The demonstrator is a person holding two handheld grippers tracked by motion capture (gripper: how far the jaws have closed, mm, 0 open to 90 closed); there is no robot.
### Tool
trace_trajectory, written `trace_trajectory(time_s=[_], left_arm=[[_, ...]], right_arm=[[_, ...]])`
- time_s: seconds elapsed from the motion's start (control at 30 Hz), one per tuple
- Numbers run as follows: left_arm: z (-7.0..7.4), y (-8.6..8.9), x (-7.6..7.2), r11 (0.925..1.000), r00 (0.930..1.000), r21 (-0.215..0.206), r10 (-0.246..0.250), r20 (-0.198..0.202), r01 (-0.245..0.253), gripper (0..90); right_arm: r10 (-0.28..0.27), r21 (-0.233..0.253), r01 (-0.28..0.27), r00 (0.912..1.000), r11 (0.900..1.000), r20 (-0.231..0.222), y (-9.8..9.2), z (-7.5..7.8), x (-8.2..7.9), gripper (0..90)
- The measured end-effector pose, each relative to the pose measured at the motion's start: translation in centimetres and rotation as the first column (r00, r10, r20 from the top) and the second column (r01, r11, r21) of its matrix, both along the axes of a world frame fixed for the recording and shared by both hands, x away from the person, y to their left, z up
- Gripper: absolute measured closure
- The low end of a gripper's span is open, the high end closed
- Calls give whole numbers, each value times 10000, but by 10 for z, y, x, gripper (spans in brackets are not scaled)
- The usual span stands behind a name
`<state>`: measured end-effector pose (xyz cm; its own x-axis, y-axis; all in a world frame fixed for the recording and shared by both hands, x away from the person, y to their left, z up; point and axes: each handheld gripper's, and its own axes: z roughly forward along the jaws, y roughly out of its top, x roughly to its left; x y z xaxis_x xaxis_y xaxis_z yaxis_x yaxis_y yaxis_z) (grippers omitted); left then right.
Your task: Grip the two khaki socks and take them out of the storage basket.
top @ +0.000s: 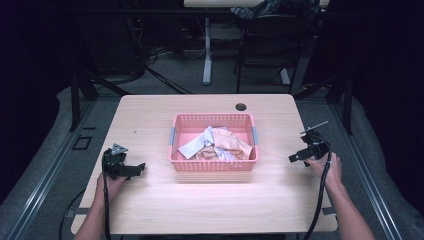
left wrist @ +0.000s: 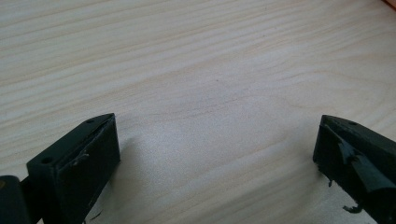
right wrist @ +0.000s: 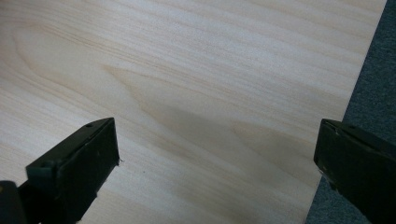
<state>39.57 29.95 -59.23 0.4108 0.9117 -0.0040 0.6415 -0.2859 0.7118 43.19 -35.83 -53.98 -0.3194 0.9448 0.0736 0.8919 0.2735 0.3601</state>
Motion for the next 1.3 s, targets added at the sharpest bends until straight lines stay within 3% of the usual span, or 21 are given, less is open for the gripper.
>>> trace_trajectory(time_s=[0.1,0.13,0.43,0.6,0.7,0.8,0.97,1.0,1.03,1.3], left_arm=[[0,0,0,10000,10000,-3,-3,-1,3,3],[0,0,0,10000,10000,-8,1,3,-1,3],[0,0,0,10000,10000,-7,0,4,0,3],[0,0,0,10000,10000,-7,2,6,-2,3],[0,0,0,10000,10000,-7,1,5,-1,3],[0,0,0,10000,10000,-26,15,-11,-15,3],[0,0,0,10000,10000,-9,12,3,-12,3],[0,0,0,10000,10000,-20,14,-13,-14,3],[0,0,0,10000,10000,-15,14,-17,-14,3],[0,0,0,10000,10000,-22,27,-8,-27,3]], right_arm=[[191,-37,-191,9998,9998,-110,0,1,1,0],[14,30,-14,10000,10000,68,2,0,0,0],[652,-234,-653,9979,9976,-45,16,4,2,0],[729,-239,-725,9972,9971,157,26,4,2,0],[1065,-367,-1064,9943,9936,-5,29,7,3,0],[991,-253,-988,9950,9948,83,32,9,3,0],[1166,-144,-1163,9929,9931,215,36,20,5,0],[1030,-60,-1029,9937,9947,449,39,21,5,0],[1293,-133,-1289,9909,9916,365,38,24,6,0],[1292,66,-1298,9900,9915,560,47,40,11,0]])
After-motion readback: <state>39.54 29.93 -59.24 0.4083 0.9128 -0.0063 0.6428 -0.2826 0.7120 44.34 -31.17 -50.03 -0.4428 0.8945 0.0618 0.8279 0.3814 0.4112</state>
